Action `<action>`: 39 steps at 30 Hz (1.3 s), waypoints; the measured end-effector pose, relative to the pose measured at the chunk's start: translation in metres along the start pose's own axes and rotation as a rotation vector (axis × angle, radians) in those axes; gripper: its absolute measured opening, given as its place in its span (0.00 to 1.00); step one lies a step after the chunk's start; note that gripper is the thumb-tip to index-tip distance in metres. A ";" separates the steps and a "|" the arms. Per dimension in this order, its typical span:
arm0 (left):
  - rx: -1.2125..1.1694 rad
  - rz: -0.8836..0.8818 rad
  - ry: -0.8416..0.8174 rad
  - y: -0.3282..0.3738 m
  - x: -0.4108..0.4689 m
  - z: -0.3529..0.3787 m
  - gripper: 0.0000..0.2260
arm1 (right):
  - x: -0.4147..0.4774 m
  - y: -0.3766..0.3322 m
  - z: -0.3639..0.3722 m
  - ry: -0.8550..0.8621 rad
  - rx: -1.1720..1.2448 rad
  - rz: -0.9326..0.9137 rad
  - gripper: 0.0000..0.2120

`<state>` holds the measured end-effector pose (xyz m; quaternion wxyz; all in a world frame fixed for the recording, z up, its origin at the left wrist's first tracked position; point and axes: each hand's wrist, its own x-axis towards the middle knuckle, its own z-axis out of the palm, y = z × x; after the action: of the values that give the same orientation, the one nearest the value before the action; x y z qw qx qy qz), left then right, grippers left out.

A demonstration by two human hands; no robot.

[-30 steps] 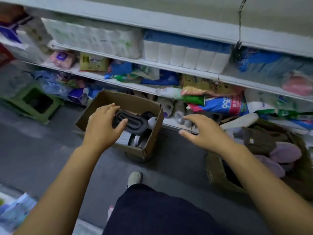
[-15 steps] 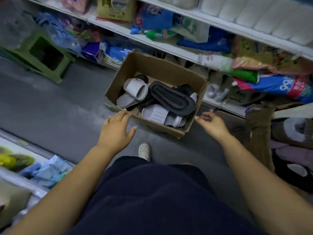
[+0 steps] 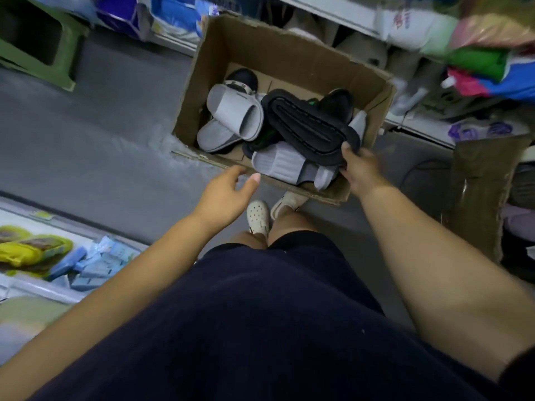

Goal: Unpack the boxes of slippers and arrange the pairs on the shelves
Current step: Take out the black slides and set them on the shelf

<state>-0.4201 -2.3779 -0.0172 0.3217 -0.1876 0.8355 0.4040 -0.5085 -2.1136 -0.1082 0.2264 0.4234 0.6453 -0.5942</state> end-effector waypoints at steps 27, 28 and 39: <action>-1.094 -0.552 -0.225 0.093 0.119 -0.025 0.19 | 0.086 -0.078 -0.016 -0.262 -0.526 -0.141 0.21; -1.075 -0.567 -0.229 0.091 0.124 -0.028 0.17 | 0.104 -0.077 -0.010 -0.270 -0.571 -0.113 0.25; -1.015 -0.650 -0.362 0.059 0.168 -0.059 0.22 | 0.201 -0.078 0.044 -0.260 -0.992 0.034 0.30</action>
<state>-0.5977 -2.3979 -0.0726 0.4351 -0.4899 0.3723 0.6573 -0.6898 -2.0952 -0.2312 0.4881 0.1980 0.8091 -0.2607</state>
